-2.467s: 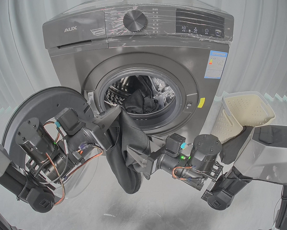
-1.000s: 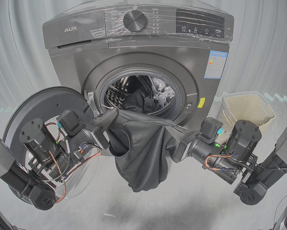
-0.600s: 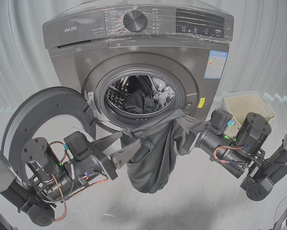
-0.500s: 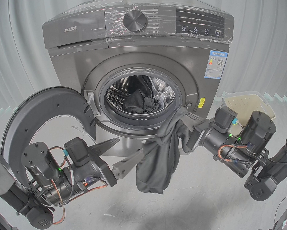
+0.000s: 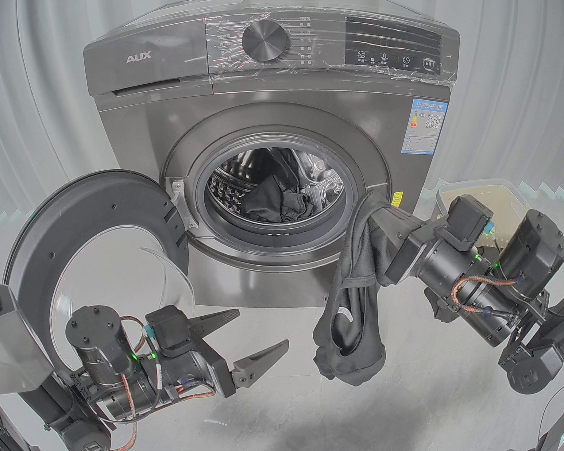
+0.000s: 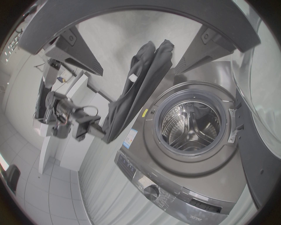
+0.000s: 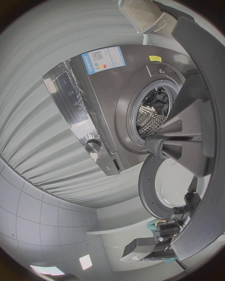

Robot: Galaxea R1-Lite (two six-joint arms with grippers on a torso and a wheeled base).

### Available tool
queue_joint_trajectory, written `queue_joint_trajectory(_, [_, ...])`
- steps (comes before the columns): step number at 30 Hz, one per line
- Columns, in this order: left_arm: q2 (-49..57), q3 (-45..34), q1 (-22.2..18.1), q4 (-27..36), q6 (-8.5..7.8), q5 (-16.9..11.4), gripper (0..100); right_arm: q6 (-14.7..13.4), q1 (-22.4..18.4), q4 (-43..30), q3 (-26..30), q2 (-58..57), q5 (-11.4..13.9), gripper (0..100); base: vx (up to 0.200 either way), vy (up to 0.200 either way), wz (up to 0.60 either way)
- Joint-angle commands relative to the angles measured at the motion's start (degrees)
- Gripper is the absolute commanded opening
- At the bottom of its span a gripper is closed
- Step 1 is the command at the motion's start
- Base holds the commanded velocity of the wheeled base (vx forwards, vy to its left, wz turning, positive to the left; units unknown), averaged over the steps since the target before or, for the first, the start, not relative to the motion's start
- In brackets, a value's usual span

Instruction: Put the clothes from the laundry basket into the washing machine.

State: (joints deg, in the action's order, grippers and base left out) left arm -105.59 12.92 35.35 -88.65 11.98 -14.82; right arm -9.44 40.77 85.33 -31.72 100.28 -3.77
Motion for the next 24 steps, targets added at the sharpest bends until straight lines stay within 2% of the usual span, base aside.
queue_joint_trajectory(1, [-4.2,-2.2,-0.3,-0.1,-2.67,0.1,100,-0.1,-0.6,0.0,-1.5,-0.3,-0.2,0,0.0,0.0,0.0])
queue_joint_trajectory(6, [-4.5,-2.2,-0.2,-0.1,-3.02,-0.1,100,-0.1,-0.6,0.0,-2.0,-0.2,-1.5,0,0.0,0.0,0.0])
queue_joint_trajectory(15, [-7.5,-2.6,0.2,-0.1,-3.46,-0.2,100,-0.1,-0.5,0.0,-2.5,0.1,-1.8,0,0.0,0.0,0.0])
queue_joint_trajectory(21, [-11.9,-0.1,0.2,-0.1,-6.01,-0.3,100,-0.2,-0.5,0.0,-4.2,1.0,-1.8,0,0.0,0.0,0.0])
queue_joint_trajectory(24, [-14.8,1.1,0.8,-0.1,-6.53,-0.3,100,-0.2,-0.5,0.1,-4.1,1.3,-1.8,0,0.0,0.0,0.0])
